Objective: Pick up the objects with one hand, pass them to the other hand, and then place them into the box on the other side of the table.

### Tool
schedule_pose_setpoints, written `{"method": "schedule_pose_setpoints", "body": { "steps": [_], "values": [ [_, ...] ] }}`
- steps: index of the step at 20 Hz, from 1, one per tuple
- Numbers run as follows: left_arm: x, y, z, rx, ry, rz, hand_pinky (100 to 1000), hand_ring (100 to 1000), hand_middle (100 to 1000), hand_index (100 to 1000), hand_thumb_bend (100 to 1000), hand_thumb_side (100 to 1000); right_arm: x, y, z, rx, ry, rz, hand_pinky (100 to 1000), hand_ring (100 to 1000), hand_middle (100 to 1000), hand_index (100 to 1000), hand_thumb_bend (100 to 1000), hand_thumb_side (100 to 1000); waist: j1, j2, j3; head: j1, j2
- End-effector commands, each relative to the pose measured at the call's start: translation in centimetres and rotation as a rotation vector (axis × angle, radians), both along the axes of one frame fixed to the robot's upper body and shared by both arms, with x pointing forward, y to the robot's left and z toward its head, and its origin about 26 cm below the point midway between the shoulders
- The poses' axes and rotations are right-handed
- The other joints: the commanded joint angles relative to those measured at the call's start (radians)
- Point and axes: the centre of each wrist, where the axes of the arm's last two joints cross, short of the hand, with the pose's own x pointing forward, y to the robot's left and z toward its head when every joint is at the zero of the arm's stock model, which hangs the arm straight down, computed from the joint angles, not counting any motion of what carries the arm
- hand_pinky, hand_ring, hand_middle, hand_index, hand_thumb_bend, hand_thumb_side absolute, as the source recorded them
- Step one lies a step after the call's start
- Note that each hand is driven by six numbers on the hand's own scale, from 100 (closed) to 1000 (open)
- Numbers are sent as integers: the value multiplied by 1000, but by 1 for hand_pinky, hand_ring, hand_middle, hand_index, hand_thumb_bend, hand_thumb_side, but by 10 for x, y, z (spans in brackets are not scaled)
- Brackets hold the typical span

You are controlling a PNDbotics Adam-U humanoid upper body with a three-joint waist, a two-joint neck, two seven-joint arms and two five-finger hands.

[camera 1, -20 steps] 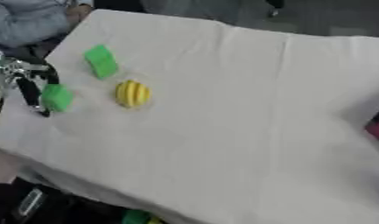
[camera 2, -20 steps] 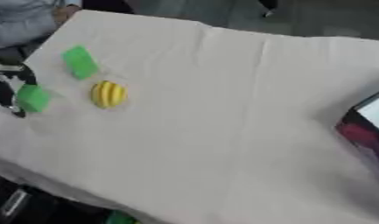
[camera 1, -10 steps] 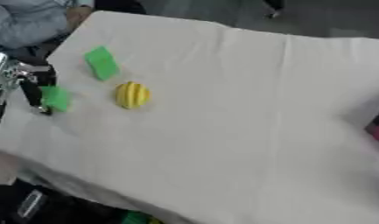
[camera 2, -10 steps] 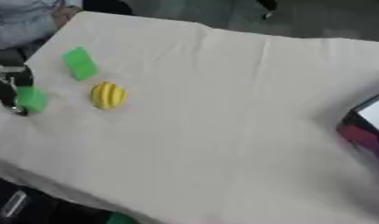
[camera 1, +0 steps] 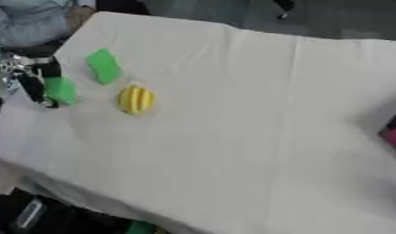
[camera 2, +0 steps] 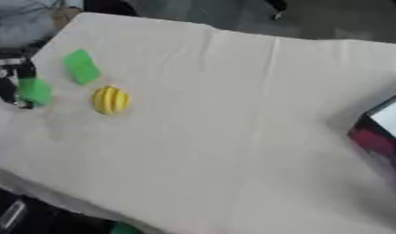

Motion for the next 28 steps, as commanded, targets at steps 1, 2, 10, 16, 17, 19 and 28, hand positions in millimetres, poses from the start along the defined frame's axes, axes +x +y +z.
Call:
{"method": "schedule_pose_setpoints", "body": {
  "steps": [1,2,10,16,17,19,28],
  "values": [
    [-12,6,38,7,-103,-20,721,647,497,559,486,100,-1,-4,3,-13,3,-5,1000,1000,1000,1000,100,650,1,-23,5,-18,4],
    [-13,3,42,-5,-125,-36,720,643,497,560,478,100,-1,-4,4,-14,0,-2,1000,1000,1000,1000,100,644,1,-25,5,-23,5],
    [-9,-49,52,-161,-271,-195,702,613,501,581,410,100,11,13,56,-81,-146,171,1000,1000,1000,1000,100,541,-2,-49,3,-57,9],
    [-1,-87,36,-274,-299,-255,689,598,498,584,362,100,29,43,116,-223,-252,355,1000,1000,1000,1000,100,519,-3,-69,-4,-83,15],
    [0,-91,34,-288,-303,-260,689,598,498,584,362,100,31,48,122,-246,-261,373,1000,1000,1000,1000,100,519,-3,-70,-5,-84,15],
    [2,-104,26,-333,-311,-283,682,593,498,589,329,100,37,61,139,-320,-295,423,1000,1000,1000,1000,100,500,-3,-73,-8,-97,16],
    [-1,-160,-1,-500,-419,-355,661,550,492,592,304,100,72,113,167,-521,-347,555,988,1000,1000,1000,100,383,1,-81,16,-171,21]
  ]
}}
